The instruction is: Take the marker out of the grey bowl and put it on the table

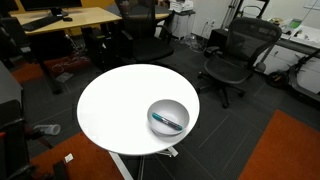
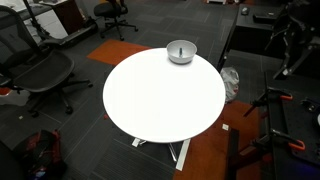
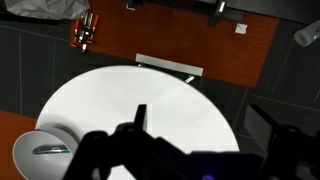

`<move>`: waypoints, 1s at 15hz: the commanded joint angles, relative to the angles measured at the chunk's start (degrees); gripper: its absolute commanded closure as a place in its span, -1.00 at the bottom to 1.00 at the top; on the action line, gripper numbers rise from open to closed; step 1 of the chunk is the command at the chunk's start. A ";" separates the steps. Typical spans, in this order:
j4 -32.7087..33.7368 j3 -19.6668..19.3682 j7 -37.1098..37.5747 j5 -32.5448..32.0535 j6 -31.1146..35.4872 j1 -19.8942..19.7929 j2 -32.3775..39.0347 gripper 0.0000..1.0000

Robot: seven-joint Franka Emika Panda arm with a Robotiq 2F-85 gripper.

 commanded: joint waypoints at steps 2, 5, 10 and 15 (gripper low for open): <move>2.56 -3.95 1.58 -2.30 3.42 -4.46 5.25 -1.00; 4.61 -6.77 2.63 -1.99 5.95 -7.61 8.48 -1.00; 11.04 -10.10 8.65 -1.95 8.22 -12.66 15.62 -1.00; 20.44 -12.78 17.63 -0.61 7.80 -15.19 25.04 -1.00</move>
